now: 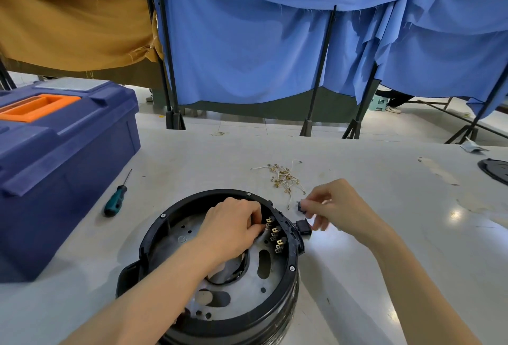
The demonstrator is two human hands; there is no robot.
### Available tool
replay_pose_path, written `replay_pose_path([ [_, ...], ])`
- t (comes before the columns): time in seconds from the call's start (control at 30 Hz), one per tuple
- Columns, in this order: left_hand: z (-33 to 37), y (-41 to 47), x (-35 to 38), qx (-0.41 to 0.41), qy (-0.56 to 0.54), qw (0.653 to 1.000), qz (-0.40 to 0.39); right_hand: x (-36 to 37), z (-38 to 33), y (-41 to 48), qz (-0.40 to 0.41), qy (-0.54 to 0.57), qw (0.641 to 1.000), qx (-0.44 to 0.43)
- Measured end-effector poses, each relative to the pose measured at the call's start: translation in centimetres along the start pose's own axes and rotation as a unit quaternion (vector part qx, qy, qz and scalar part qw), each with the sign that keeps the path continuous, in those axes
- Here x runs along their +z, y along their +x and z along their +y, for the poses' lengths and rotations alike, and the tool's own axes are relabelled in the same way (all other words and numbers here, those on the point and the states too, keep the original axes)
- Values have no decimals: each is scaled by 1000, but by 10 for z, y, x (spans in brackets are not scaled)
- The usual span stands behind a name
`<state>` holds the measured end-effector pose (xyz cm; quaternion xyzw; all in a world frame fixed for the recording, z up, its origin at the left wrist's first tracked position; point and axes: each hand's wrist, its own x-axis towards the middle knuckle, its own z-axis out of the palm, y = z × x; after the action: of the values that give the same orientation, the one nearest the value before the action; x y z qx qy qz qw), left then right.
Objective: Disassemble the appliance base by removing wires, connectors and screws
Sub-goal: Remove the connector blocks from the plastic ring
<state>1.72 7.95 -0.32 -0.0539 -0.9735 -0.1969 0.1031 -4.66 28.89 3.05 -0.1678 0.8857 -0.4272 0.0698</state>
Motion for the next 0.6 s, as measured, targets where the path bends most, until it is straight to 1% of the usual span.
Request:
replay_pose_path([
  [0.1,-1,-1,-3,0,-14,1000,-5,12,-13,-9,-40,21,997,-60],
  [0.17,-2,-1,-5,2,-20,1000,-9,24,-15,-10,-52,28,995,-83],
  [0.27,-6,-2,-9,3,-46,999,-29,39,-15,-11,-27,65,994,-83],
  [0.37,-10,-4,-14,-2,-108,993,-49,47,-11,-11,-28,101,992,-76],
  [0.47,-11,-7,-15,3,-164,985,-57,52,-10,-10,-45,113,989,-78],
  [0.53,-10,-9,-14,17,-171,983,-59,50,-10,-10,-66,125,987,-73],
  [0.6,-10,-10,-13,30,-170,983,-60,43,-10,-10,-103,141,982,-65],
])
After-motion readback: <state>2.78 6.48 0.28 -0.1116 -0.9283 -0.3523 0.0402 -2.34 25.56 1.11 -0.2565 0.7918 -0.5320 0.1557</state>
